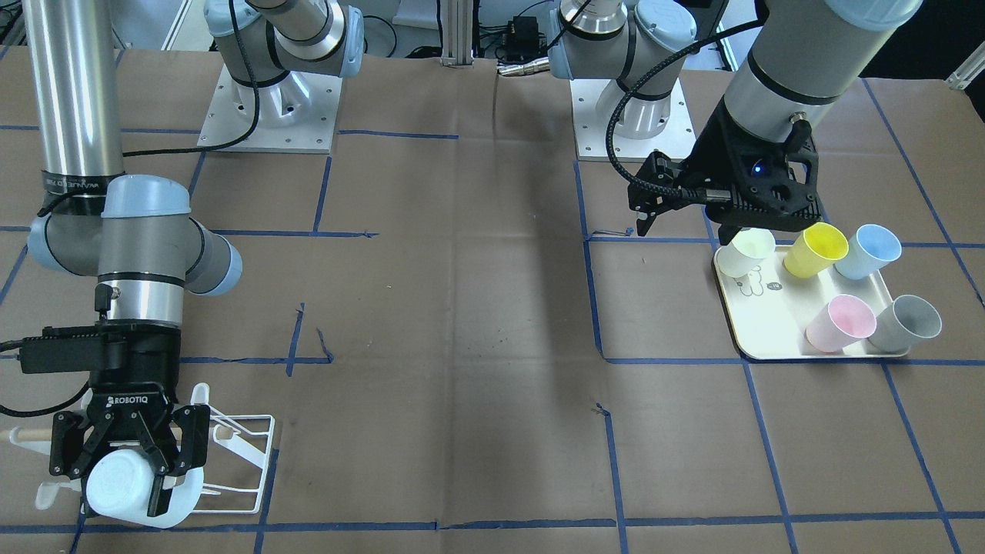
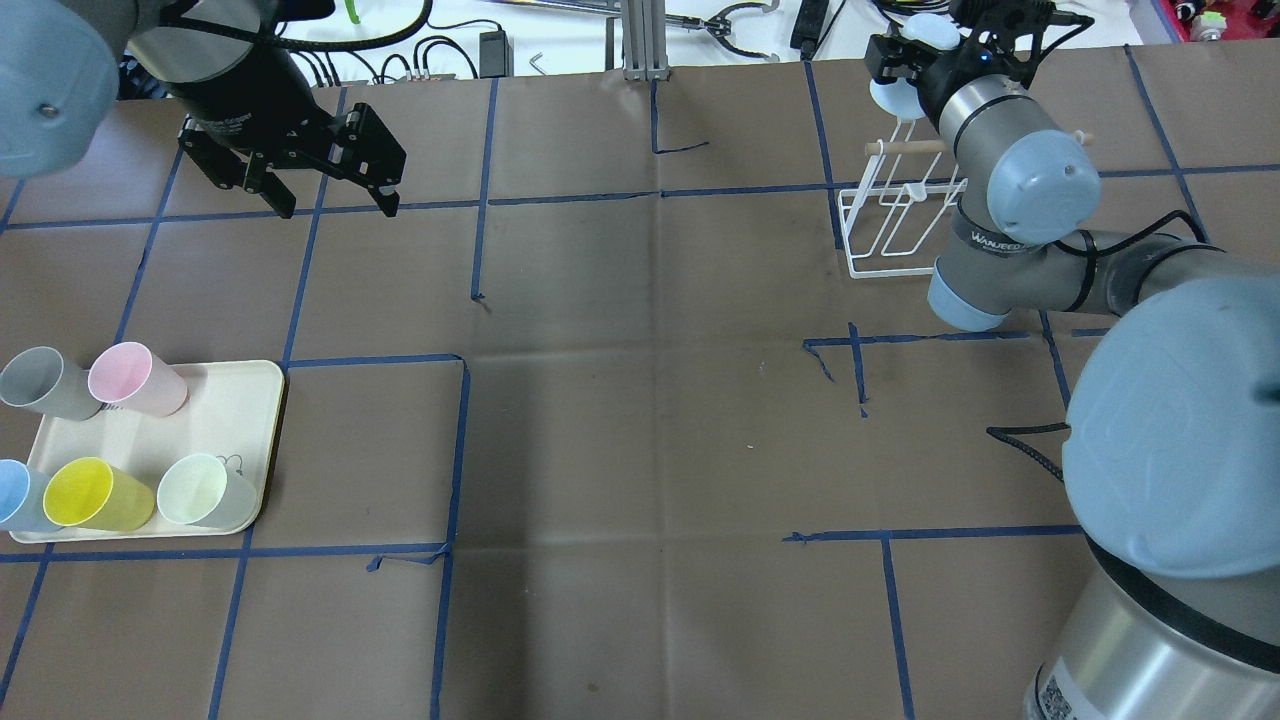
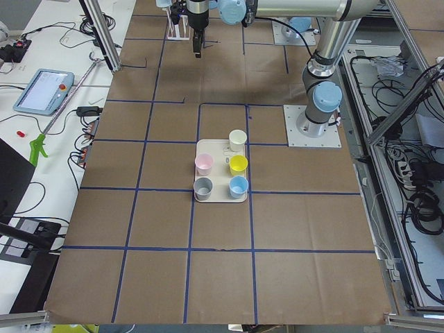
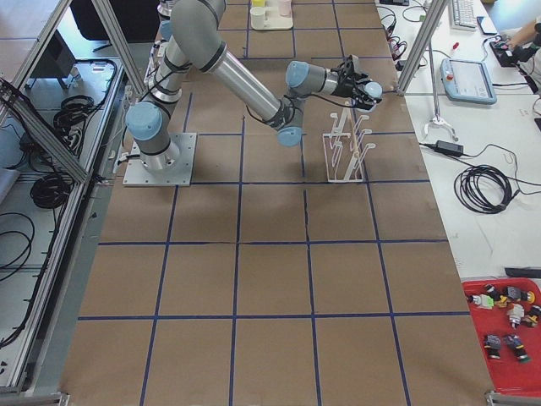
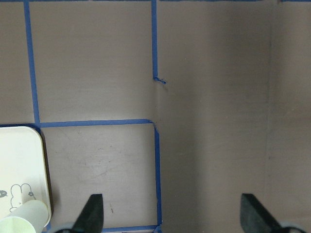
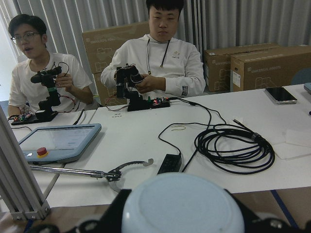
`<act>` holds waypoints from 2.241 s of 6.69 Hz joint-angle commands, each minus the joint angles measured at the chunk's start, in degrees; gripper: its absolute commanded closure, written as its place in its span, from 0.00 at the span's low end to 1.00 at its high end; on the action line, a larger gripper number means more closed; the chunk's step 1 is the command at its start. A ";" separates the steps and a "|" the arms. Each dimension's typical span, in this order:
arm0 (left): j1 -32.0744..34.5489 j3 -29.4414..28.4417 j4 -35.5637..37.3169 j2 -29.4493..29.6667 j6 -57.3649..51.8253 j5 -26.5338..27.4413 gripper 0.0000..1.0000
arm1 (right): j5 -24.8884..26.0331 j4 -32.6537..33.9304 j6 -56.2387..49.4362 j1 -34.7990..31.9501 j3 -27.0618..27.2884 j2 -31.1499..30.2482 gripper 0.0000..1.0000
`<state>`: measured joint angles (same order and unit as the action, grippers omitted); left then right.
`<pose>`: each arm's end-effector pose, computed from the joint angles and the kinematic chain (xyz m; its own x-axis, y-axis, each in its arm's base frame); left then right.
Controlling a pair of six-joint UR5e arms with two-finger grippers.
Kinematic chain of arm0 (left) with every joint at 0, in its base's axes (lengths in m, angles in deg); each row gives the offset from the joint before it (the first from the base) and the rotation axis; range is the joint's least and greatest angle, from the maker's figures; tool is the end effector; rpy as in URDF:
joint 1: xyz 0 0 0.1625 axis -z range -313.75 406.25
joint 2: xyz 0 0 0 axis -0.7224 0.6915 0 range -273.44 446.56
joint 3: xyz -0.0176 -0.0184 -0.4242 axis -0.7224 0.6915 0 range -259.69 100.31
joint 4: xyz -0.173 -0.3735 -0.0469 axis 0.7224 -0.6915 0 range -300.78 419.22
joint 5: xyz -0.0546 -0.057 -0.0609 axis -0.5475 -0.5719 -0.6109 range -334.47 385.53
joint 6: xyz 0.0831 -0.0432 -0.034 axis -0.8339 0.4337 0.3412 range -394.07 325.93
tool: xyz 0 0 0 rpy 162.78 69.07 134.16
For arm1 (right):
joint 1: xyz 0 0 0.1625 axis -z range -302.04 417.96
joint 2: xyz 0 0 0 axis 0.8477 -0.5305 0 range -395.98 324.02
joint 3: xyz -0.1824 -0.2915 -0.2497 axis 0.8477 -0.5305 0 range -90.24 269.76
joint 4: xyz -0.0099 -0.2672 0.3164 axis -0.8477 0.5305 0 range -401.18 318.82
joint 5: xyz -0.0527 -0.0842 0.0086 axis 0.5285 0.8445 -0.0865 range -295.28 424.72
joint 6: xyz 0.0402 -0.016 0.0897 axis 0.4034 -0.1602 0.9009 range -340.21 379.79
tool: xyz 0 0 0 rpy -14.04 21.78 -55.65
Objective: Transfer IKEA cup to right arm and place on rack
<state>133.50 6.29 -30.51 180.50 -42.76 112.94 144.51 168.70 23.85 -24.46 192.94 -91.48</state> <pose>-0.1126 -0.5277 0.4881 -0.9937 0.1036 0.0438 0.1032 0.9946 -0.0129 0.0668 -0.6430 0.2877 -0.9925 -0.0159 -0.1216 0.1110 0.3048 -0.9459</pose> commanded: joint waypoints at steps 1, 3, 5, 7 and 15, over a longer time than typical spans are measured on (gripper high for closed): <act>-2.67 3.47 -1.58 -3.13 -6.05 5.53 0.01 | 0.10 1.05 -0.46 0.06 -0.87 2.23 0.91; -14.59 11.01 -1.68 -8.74 -11.05 6.29 0.01 | 0.19 1.06 -0.46 0.06 -0.96 2.84 0.91; -22.95 20.58 0.77 -13.67 -20.21 5.94 0.01 | 0.45 0.97 -0.55 0.06 -0.44 3.02 0.81; -27.46 27.63 6.03 -15.88 -25.21 5.94 0.02 | 3.24 0.45 -0.81 0.06 -0.34 2.93 0.00; -30.91 48.14 36.29 -7.38 -25.59 5.67 0.04 | 3.53 -4.48 0.16 -2.74 1.49 -9.08 0.00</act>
<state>102.52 54.13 4.34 171.33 -68.29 118.52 148.25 165.07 23.89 -25.97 193.36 -96.92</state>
